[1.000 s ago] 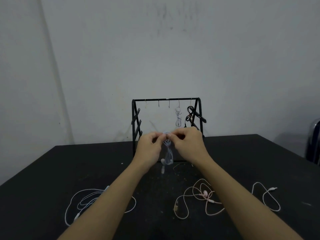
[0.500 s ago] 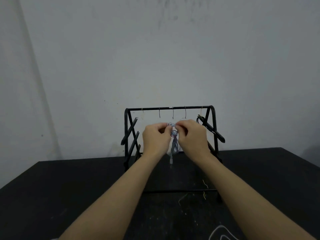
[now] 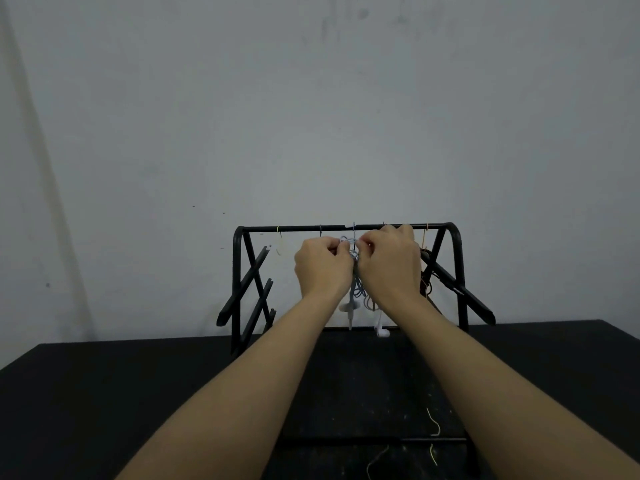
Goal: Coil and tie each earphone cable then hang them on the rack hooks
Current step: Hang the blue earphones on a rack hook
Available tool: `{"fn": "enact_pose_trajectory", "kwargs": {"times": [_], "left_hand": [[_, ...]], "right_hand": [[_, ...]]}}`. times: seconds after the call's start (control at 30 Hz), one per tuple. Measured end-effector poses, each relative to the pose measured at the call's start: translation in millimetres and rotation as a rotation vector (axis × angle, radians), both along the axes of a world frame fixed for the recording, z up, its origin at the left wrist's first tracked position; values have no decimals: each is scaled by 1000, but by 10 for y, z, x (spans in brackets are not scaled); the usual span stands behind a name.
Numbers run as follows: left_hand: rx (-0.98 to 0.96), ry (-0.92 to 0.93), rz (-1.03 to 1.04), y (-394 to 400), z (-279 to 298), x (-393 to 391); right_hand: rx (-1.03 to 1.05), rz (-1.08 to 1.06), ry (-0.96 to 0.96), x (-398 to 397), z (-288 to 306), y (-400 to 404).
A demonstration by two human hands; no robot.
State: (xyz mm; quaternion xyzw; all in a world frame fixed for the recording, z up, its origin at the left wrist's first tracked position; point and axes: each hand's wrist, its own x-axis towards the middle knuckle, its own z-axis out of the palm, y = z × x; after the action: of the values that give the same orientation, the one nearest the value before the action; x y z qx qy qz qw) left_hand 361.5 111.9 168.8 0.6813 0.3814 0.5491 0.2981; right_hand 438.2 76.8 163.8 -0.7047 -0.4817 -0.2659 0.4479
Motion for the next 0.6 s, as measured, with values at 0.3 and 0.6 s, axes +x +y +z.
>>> {"fn": "enact_pose_trajectory", "kwargs": {"times": [0.3,0.6], "left_hand": [[-157,52,-193,-1,-242,-75],[-225,202,-278,-590,-700,-650]], "right_hand": [[-37,-116,-146,18,-127,-142],[-241,148,-8,-218,-522,-989]]}}
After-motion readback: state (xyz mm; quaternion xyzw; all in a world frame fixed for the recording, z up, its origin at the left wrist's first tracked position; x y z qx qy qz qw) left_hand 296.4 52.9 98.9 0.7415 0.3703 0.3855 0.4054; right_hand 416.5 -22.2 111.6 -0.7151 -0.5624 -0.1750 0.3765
